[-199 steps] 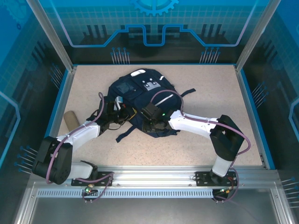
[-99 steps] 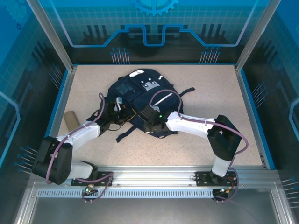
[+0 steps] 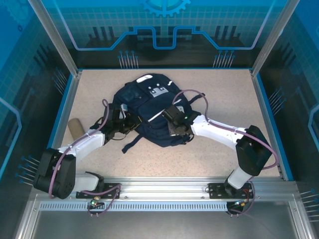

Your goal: Pack books, pencil case, and school supplies into a backpack

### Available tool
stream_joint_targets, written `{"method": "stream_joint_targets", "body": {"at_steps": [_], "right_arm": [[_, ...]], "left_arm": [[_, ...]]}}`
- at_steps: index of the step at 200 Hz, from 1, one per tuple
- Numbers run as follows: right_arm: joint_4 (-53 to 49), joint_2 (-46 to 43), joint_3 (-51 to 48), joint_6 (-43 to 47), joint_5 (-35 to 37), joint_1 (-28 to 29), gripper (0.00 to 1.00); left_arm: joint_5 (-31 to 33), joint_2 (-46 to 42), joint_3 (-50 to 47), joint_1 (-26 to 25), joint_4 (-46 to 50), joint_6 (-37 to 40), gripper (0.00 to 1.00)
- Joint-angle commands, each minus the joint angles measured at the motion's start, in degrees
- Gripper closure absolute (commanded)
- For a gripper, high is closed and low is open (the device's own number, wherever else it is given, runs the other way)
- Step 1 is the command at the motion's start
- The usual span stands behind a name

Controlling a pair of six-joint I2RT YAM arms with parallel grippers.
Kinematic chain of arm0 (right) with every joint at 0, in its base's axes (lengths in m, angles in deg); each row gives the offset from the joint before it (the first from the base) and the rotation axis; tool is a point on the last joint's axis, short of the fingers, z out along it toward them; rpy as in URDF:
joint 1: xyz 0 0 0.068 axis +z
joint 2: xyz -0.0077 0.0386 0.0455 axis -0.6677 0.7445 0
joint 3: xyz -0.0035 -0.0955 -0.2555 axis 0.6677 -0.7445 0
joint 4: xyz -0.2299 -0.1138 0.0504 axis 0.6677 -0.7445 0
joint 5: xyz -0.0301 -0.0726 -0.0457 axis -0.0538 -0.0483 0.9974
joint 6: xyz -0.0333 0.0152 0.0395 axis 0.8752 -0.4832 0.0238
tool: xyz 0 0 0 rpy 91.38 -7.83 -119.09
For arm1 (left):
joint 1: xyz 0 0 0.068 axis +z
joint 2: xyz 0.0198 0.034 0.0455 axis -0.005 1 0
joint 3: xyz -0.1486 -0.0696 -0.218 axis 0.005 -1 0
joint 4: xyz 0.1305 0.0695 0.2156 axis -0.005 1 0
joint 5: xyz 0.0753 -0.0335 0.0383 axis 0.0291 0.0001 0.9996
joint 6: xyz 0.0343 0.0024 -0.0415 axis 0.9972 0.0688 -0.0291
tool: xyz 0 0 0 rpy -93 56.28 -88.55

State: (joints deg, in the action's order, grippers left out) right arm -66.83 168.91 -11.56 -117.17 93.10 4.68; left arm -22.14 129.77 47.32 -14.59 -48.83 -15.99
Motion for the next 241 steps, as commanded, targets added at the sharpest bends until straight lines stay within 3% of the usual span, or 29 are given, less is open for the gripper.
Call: {"method": "stream_joint_targets", "body": {"at_steps": [1, 28, 42, 75, 104, 199, 219, 241], "right_arm": [[5.1, -0.3, 2.3, 8.5, -6.6, 0.1, 1.0], [10.1, 1.5, 4.8, 11.3, -15.7, 1.2, 1.0], [11.9, 3.2, 7.0, 11.5, -18.7, 1.7, 1.0], [14.6, 9.1, 13.6, 11.8, -24.2, 3.5, 1.0], [15.5, 13.8, 18.8, 11.8, -27.5, 5.2, 1.0], [16.7, 15.6, 19.0, 10.8, -32.3, 6.7, 1.0], [16.9, 15.2, 18.3, 10.8, -32.6, 6.7, 1.0], [15.2, 14.1, 17.8, 11.2, -29.9, 7.0, 1.0]], "left_arm": [[5.3, -4.9, 0.2, 2.3, 6.5, 2.3, 0.7], [9.8, -10.6, -0.5, 3.5, 13.8, 2.4, 0.44], [12.7, -14.1, -1.2, 3.8, 17.4, 1.7, 0.36], [11.5, -21.3, -3.6, 3.9, 20.0, -3.3, 0.31], [6.7, -24.4, -7.5, 3.8, 15.1, -10.7, 0.3], [3.5, -15.2, -9.8, 3.8, -1.4, -17.5, 0.47], [3.9, -13.3, -10.0, 3.8, -2.1, -17.5, 0.55], [5.2, -12.4, -10.4, 3.8, -1.6, -16.7, 0.76]]}}
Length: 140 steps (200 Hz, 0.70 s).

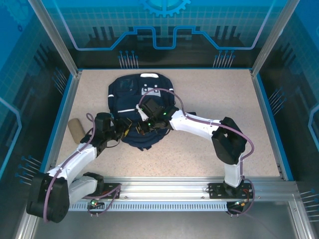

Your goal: Pack books, pencil case, and school supplies into a backpack

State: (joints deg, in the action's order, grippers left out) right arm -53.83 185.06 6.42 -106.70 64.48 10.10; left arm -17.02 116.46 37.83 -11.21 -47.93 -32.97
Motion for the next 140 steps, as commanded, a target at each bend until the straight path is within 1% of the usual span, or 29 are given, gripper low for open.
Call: {"method": "stream_joint_targets", "body": {"at_steps": [1, 15, 31, 51, 72, 99, 115, 126, 140], "right_arm": [[2.0, -2.0, -0.2, 0.7, -1.0, 1.6, 1.0], [-1.5, -3.1, -0.7, 0.8, 4.7, 1.6, 1.0], [-5.2, -4.8, -2.4, 1.4, 11.7, 1.6, 1.0], [-7.8, -7.6, -6.1, 1.6, 18.2, 0.4, 1.0], [-8.8, -10.8, -10.7, 2.0, 22.4, -1.5, 1.0], [-9.1, -13.4, -15.3, 2.9, 24.6, -5.5, 1.0], [-7.5, -14.1, -16.8, 5.4, 24.6, -8.5, 1.0], [-6.8, -13.8, -16.5, 7.8, 23.2, -10.4, 1.0], [-7.4, -12.0, -14.3, 12.5, 19.0, -13.5, 1.0]], "left_arm": [[0.2, 0.9, -1.0, 0.5, -2.4, 0.4, 0.77], [2.0, 0.5, -0.9, 0.5, -0.3, 2.0, 0.88], [4.1, -0.5, -0.9, 0.5, 2.5, 4.3, 0.96], [5.2, -1.8, -0.7, 0.5, 5.9, 7.2, 1.0], [5.7, -3.0, -0.6, 0.9, 9.3, 9.5, 1.0], [5.6, -5.2, -0.5, 1.4, 12.4, 11.2, 1.0], [4.8, -6.2, -0.1, 1.4, 14.5, 12.8, 1.0], [4.0, -6.4, 0.4, 1.5, 16.2, 14.2, 1.0], [2.9, -6.6, 0.9, 1.5, 18.6, 15.7, 1.0]]}}
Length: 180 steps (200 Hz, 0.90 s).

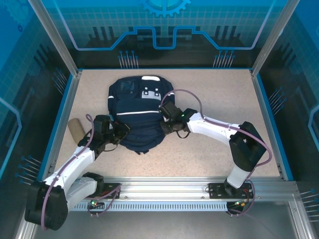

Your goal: Pack books, pencil case, and school supplies into a backpack

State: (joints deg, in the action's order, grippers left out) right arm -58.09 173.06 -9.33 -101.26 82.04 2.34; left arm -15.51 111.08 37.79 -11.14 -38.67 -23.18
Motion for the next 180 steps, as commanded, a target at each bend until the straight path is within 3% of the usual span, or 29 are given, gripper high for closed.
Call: {"method": "stream_joint_targets", "body": {"at_steps": [1, 64, 116, 140, 180], "right_arm": [[-3.2, 0.2, 1.7, 7.3, 1.2, -5.9, 1.0], [-2.8, 10.0, 14.6, 16.4, -3.5, -15.5, 1.0], [-4.2, 15.0, 22.5, 20.4, -9.5, -16.9, 1.0], [-3.2, 10.3, 17.2, 21.8, -11.3, -16.5, 1.0], [-2.9, -3.8, 0.6, 13.9, -5.1, -16.5, 1.0]], "left_arm": [[1.3, -1.2, 1.0, 1.4, 9.5, 6.0, 1.0], [-0.6, -1.3, 1.3, 1.5, 15.1, 9.1, 1.0], [-0.9, -1.4, 1.6, 1.5, 15.9, 10.5, 1.0], [-1.0, -2.2, 1.8, 1.5, 14.5, 10.6, 1.0], [-1.5, 0.4, 3.6, 1.5, 11.0, 11.3, 1.0]]}}
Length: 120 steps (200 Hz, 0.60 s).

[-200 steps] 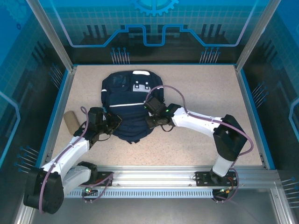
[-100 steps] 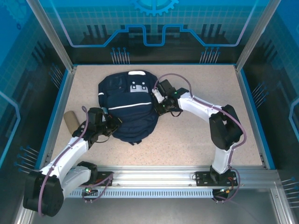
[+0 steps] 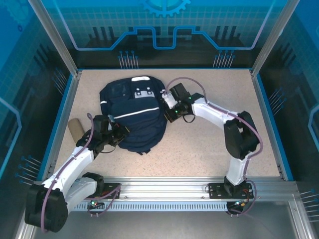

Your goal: Pack books, pencil case, and school supplies into a backpack

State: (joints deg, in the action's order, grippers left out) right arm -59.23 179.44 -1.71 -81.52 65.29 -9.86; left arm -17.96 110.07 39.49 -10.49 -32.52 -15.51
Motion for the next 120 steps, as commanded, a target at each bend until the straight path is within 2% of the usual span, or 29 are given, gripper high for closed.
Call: {"method": "stream_joint_targets", "body": {"at_steps": [1, 31, 53, 63, 84, 93, 109, 120], "right_arm": [[-1.9, -10.5, -7.3, -6.0, 11.8, -4.4, 1.0], [-3.4, -19.8, -17.9, -13.4, 12.7, -2.7, 1.0], [-1.2, -25.0, -23.9, -16.4, 8.6, 0.1, 1.0], [0.3, -25.9, -25.3, -16.8, 6.4, 1.6, 1.0], [0.1, -25.6, -24.4, -18.8, 9.1, 3.7, 1.0], [-0.3, -25.1, -23.5, -19.6, 9.9, 3.6, 0.96], [-0.3, -24.3, -22.1, -19.7, 9.9, 3.2, 0.82], [-0.3, -23.5, -21.2, -19.0, 9.3, 3.0, 0.78]], "left_arm": [[0.9, 1.5, 2.0, 0.9, 4.7, 3.6, 1.0], [0.7, 5.5, 4.0, 0.9, 1.4, 3.8, 1.0], [1.0, 9.0, 6.0, 0.9, -1.3, 4.2, 1.0], [1.7, 10.7, 7.2, 1.0, -1.8, 4.6, 0.96], [3.9, 13.0, 9.3, 1.2, -2.0, 5.3, 0.86], [4.8, 13.5, 9.8, 1.5, -2.1, 5.8, 0.84], [4.8, 14.3, 10.7, 2.8, -1.6, 6.4, 0.8], [4.8, 14.2, 11.1, 3.2, -0.8, 6.6, 0.73]]}}
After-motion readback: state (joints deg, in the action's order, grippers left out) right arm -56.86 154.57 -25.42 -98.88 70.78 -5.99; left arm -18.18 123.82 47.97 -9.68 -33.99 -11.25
